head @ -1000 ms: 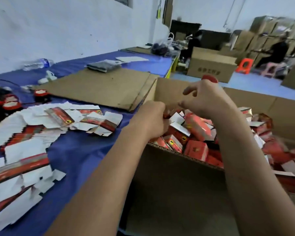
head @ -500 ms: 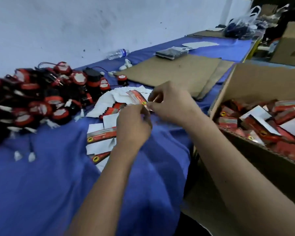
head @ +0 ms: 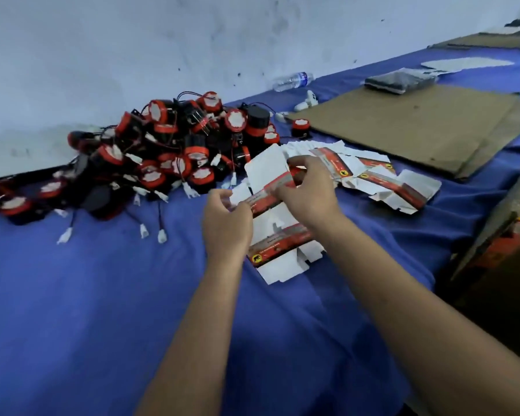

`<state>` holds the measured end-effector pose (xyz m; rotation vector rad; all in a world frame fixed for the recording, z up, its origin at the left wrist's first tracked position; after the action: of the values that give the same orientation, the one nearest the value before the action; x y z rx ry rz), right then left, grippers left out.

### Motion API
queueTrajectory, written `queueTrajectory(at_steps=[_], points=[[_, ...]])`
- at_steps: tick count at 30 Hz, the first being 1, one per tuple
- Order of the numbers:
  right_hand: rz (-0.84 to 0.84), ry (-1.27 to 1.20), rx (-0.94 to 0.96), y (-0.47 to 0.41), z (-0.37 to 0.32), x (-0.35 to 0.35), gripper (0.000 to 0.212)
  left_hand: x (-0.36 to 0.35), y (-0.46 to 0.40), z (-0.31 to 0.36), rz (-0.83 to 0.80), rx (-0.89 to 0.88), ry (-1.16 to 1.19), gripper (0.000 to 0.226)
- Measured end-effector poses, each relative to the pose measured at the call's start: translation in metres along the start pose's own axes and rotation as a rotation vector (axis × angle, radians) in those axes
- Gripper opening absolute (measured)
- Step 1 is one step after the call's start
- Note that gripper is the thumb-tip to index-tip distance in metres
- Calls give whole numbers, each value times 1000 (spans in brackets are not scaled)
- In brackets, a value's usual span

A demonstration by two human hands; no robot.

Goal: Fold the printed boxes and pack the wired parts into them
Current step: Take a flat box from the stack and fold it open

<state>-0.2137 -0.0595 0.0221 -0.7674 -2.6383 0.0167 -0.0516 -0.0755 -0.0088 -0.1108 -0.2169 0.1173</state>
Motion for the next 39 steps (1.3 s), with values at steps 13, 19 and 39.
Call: queueTrajectory(at_steps=[13, 19, 39], points=[[-598, 415, 667, 94, -73, -210, 79, 222, -1, -44, 345, -92, 145, 52], [-520, 336, 791, 121, -69, -242, 63, 264, 10, -79, 275, -37, 276, 53], [-852, -614, 84, 101, -45, -235, 48, 250, 4, -78, -83, -42, 207, 46]])
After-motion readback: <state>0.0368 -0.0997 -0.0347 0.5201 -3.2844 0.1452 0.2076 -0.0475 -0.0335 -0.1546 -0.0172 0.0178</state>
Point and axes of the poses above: each hand's wrist, its own y-axis away from the middle knuckle, its own x-axis out of the back of the hand, z = x × y, the point moved 4 cm from there along -y, towards the middle knuckle, and after that the axes turned 3 degrees about -x, right-handed, at the moved point
